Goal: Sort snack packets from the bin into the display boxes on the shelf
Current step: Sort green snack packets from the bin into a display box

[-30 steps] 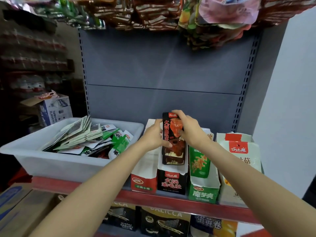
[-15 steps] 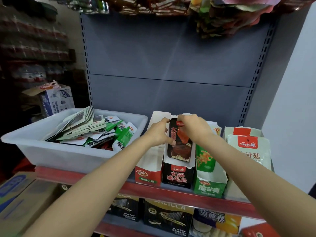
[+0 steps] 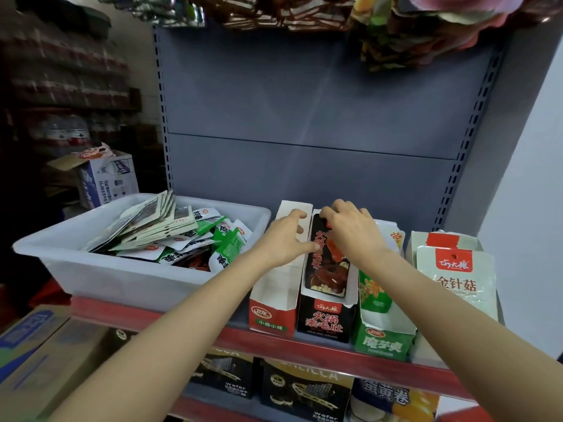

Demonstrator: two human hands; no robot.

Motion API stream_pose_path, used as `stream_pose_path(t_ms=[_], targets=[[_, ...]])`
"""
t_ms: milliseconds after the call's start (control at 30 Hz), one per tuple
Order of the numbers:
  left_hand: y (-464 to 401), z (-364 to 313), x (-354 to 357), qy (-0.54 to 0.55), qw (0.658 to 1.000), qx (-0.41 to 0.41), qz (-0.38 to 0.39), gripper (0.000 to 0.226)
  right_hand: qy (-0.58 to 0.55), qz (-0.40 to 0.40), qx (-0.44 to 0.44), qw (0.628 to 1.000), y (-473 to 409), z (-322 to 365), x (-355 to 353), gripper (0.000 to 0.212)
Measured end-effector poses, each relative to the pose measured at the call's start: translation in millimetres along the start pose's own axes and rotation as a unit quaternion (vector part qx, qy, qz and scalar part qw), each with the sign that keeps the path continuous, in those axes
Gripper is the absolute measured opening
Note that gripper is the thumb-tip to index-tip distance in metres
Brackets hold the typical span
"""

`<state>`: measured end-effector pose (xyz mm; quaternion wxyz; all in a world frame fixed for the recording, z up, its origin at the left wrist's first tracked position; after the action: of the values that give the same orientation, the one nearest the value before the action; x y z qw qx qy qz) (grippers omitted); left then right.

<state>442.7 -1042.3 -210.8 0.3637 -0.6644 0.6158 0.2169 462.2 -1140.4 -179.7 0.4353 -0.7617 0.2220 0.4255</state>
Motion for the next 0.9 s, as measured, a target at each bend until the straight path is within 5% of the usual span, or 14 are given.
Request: stream_pose_path(t_ms=[133, 233, 433, 600, 700, 800, 900], targets=[[41, 13, -61, -0.085, 0.981, 0.089, -0.151, 0.024, -0.174, -0.038, -0.008, 0.984, 4, 31, -17, 0.032], [62, 51, -103, -0.145, 0.964, 0.086, -0.205, 0.023, -0.267, -0.01, -0.052, 0.962, -2, 80, -21, 0.03], [62, 125, -137, -0.261, 0.957, -0.031, -0.124, 0.062, -0.218, 0.164, -0.089, 0.958, -17, 170, 4, 0.049], [64, 154, -132, -0.173, 0.977, -0.106, -0.07, 0.074, -0.189, 0.212, -0.063, 0.957, -24, 184, 2, 0.046], [65, 155, -133, -0.193, 0.971, -0.113, -0.081, 0.072, -0.214, 0.178, -0.026, 0.96, -28, 183, -7, 0.017], [66, 157, -136, -0.186, 0.971, -0.116, -0.091, 0.073, -0.342, 0.064, 0.019, 0.937, -37, 165, -25, 0.015], [70, 152, -138, -0.18, 0.973, -0.096, -0.113, 0.073, -0.558, -0.083, 0.124, 0.816, -32, 125, -35, 0.017]])
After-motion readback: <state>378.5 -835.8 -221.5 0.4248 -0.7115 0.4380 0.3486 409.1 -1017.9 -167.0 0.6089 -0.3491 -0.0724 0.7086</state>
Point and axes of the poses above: each hand's wrist, its own y-axis away from the middle knuckle, its own x-axis out of the palm, z = x × y, the point moved 9 cm from there along -y, towards the middle knuckle, and after that the axes turned 4 degrees about -x, right-handed, at the moved point
